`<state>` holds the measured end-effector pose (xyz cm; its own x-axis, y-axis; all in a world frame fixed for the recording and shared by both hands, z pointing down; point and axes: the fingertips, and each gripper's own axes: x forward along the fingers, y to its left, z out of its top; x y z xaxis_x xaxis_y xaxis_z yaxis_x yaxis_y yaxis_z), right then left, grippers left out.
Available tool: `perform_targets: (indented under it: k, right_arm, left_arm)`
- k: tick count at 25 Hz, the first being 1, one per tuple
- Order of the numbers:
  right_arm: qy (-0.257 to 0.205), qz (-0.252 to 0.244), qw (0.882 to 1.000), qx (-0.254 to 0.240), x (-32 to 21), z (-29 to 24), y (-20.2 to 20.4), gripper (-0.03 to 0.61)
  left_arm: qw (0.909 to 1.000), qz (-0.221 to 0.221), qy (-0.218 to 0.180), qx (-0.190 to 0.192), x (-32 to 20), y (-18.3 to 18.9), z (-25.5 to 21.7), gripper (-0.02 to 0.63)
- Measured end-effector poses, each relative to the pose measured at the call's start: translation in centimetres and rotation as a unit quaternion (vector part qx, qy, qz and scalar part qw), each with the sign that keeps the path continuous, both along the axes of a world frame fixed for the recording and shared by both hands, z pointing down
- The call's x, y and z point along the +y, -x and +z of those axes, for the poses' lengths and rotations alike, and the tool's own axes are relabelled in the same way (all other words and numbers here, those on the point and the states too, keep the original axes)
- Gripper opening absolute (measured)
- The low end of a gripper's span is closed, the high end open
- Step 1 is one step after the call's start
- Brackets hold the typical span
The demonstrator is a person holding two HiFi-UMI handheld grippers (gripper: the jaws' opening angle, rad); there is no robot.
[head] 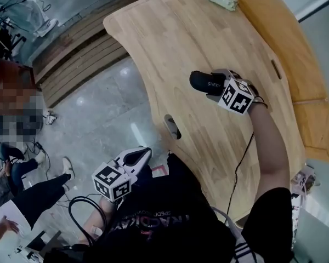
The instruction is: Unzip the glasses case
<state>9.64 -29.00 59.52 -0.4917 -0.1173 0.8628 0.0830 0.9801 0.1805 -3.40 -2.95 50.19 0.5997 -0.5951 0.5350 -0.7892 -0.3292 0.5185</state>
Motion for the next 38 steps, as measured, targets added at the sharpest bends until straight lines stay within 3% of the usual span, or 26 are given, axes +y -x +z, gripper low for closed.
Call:
perform_targets:
  k: [10, 14, 17, 19, 23, 33, 35, 38]
  right_arm:
    - [-0.041, -0.083, 0.995, -0.032, 11.2, -9.1, 1.6, 0.353]
    - [-0.045, -0.099, 0.993, -0.048, 15.2, -12.4, 2.2, 0.353]
    - [-0.041, -0.108, 0.991, -0.060, 17.9, -14.4, 2.9, 0.353]
    - [-0.036, -0.116, 0.990, -0.068, 19.6, -15.5, 3.4, 0.353]
    - [-0.032, -0.134, 0.987, -0.080, 23.0, -17.6, 4.6, 0.353]
    - [-0.032, -0.169, 0.982, -0.075, 27.4, -19.7, 7.3, 0.353]
    - [-0.027, -0.176, 0.981, -0.073, 28.1, -19.8, 7.8, 0.353]
    - [-0.022, -0.182, 0.980, -0.073, 28.9, -20.0, 8.4, 0.353]
  left_arm:
    - [0.9942, 0.054, -0.052, 0.077, -3.1, 0.4, -3.4, 0.012]
    - [0.9864, 0.078, -0.067, 0.128, -3.2, 0.4, -4.8, 0.012]
    - [0.9758, 0.103, -0.076, 0.177, -3.3, 0.3, -6.0, 0.013]
    - [0.9629, 0.124, -0.082, 0.225, -3.4, 0.2, -7.1, 0.021]
    - [0.9256, 0.167, -0.095, 0.326, -2.5, -0.2, -9.8, 0.105]
    - [0.8361, 0.251, -0.103, 0.477, 0.3, 0.5, -13.4, 0.127]
    - [0.8266, 0.268, -0.102, 0.484, 0.9, 0.9, -13.7, 0.127]
    - [0.8217, 0.296, -0.097, 0.477, 1.7, 1.1, -13.8, 0.127]
